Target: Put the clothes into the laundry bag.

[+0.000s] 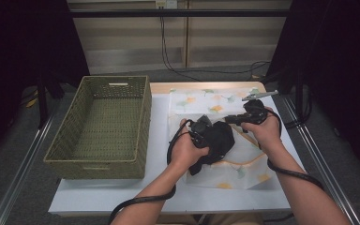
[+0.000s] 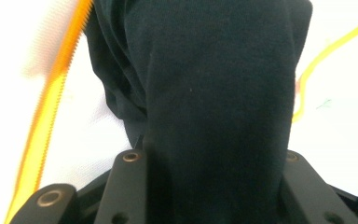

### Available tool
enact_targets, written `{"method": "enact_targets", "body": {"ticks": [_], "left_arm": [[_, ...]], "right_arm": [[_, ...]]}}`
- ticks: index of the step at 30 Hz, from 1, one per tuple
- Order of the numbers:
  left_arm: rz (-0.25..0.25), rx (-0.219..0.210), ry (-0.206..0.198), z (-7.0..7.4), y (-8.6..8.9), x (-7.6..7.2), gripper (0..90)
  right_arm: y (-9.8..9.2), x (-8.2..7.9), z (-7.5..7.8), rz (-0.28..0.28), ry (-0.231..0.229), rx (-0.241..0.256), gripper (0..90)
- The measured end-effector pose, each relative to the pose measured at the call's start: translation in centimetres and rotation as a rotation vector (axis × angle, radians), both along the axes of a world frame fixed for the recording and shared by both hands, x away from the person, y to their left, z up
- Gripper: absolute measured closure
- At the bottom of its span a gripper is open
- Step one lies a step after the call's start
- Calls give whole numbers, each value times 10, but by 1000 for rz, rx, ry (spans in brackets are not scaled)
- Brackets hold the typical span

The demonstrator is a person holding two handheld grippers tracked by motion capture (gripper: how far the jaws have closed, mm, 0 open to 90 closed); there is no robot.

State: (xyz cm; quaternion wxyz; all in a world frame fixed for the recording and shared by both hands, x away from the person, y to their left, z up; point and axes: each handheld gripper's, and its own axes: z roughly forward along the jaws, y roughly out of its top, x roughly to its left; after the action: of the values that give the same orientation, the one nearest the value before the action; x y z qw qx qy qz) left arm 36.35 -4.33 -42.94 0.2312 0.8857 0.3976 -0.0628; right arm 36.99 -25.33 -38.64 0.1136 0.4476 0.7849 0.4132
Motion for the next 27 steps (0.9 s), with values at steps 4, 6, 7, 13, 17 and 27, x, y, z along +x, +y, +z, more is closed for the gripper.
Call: {"method": "enact_targets", "body": {"ticks": [4, 6, 7, 13, 17, 27], "left_arm": [[15, -42, 5, 11, 2, 3, 645], [18, -62, 0, 16, 2, 6, 646], [25, -72, 0, 18, 2, 6, 647], [30, -97, 1, 22, -3, 9, 650], [38, -110, -7, 21, -8, 10, 651], [63, -124, -4, 19, -11, 16, 652]], "right_arm": [[1, 0, 1, 0, -3, -1, 900], [1, 0, 2, 5, -8, -1, 900], [1, 0, 2, 6, -8, 1, 900], [1, 1, 4, 6, -11, 1, 900], [2, 0, 5, 5, -15, 0, 900], [0, 0, 4, 3, -11, 2, 900]]}}
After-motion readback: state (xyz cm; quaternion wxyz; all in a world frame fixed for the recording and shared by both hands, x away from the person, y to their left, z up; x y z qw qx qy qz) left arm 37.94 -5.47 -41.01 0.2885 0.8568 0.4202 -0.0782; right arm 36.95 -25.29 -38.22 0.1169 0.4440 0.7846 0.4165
